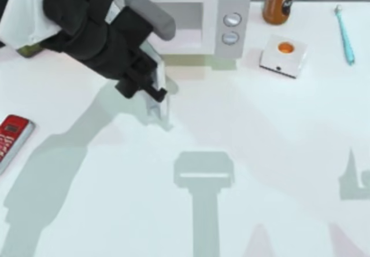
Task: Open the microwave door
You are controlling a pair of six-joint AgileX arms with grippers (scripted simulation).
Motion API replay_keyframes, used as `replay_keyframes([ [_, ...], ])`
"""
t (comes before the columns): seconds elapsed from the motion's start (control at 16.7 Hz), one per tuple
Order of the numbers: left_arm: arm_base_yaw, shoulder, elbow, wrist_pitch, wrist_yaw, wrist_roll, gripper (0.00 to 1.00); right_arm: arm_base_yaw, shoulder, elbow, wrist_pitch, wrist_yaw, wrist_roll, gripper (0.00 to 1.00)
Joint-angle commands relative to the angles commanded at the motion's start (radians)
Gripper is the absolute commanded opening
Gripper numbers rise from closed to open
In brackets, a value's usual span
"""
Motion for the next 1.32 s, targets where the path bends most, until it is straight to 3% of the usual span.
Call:
replay_keyframes([
  [0.3,0.049,-0.023,-0.018,-0.025,0.056,0.118,0.00,0.000,0.000,0.000,0.000,0.000,0.000,1.00],
  [1.32,0.051,-0.023,-0.020,-0.027,0.058,0.122,0.00,0.000,0.000,0.000,0.000,0.000,0.000,1.00],
])
